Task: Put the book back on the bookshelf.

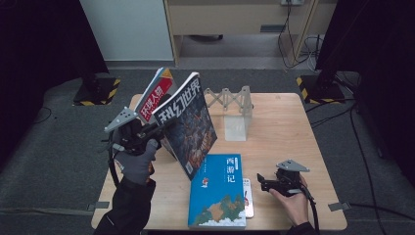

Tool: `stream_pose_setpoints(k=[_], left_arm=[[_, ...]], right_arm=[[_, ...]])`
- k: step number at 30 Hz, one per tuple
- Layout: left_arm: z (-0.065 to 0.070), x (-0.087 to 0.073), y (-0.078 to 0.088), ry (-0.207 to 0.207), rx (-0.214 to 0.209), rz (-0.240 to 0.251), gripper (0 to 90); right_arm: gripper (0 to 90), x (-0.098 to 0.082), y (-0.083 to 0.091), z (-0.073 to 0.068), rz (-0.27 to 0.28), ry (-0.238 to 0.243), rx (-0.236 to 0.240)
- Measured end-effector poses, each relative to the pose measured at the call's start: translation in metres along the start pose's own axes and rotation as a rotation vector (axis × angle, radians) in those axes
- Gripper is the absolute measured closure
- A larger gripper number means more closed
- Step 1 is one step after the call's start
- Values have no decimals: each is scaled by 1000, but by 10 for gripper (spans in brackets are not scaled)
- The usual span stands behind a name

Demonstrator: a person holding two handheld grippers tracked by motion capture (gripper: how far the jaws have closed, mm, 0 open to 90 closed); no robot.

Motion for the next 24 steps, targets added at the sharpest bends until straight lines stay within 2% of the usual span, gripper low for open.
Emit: stream_pose_setpoints(k=[4, 11, 15, 24], left_arm=[[-11, 13, 3, -1, 50, 19, 823], [-31, 29, 2, 18, 109, 48, 823], [-42, 36, 2, 14, 148, 59, 823], [-64, 44, -4, 21, 223, 79, 823]], right_arm=[[52, -4, -3, 7, -26, 9, -36], [49, -7, -6, 14, -43, 8, -55], [43, -9, -9, 16, -62, 20, -68], [40, -14, -14, 19, -99, 29, -84]])
Point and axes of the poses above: each handheld gripper's, and its own axes: y roughly backward along the jaws, x roughly out of its top, z roughly to its right, the point moved 9 cm from there along -y, roughly forward along the jaws, and after that the axes turned 13 degrees about -z, right-handed, at the moved point
